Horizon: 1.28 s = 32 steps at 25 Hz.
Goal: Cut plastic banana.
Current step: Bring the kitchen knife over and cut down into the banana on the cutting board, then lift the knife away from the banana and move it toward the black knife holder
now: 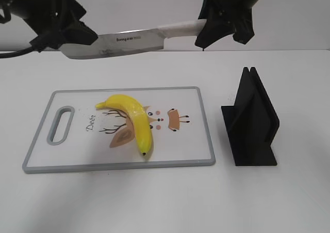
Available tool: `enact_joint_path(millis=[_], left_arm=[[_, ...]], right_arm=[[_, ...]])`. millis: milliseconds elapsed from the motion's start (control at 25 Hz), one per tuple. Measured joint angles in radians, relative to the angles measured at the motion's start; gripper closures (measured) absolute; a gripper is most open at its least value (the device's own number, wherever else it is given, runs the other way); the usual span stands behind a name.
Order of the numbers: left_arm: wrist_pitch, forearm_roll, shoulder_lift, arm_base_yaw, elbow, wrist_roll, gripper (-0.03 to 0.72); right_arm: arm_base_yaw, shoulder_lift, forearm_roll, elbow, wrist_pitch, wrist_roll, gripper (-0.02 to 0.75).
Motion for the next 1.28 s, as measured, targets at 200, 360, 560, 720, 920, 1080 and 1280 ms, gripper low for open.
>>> enact_joint_path(millis=[200,360,560,720,920,1080,1280], left_arm=[[-0.064,-0.022,-0.011,0.0,0.0,-0.025,0.027],[-0.076,-0.024,-0.043,0.02,0.0,-0.136,0.023],[-0.071,0.061,-0.093,0.086,0.0,-0.487,0.048],[0.008,0.247,-0.146,0.139,0.0,-0.736,0.097],[0.133,0.452,-0.191,0.199,0.0,-1.036,0.109],[0.339,0.536,-0.205,0.216,0.0,-1.159,0.109],[0.534,0.546,-0.247,0.216,0.07,-1.209,0.11]], right_arm=[[0.0,0.0,0.0,0.0,0.003,0.013,0.569],[0.0,0.0,0.0,0.0,0.006,0.133,0.569],[0.0,0.0,-0.001,0.0,0.006,0.373,0.569],[0.0,0.0,-0.002,0.0,0.015,0.653,0.569],[0.0,0.0,-0.055,0.0,0.02,0.914,0.569],[0.0,-0.012,-0.124,0.001,0.034,1.114,0.569],[0.0,-0.089,-0.16,0.075,0.019,1.281,0.569]])
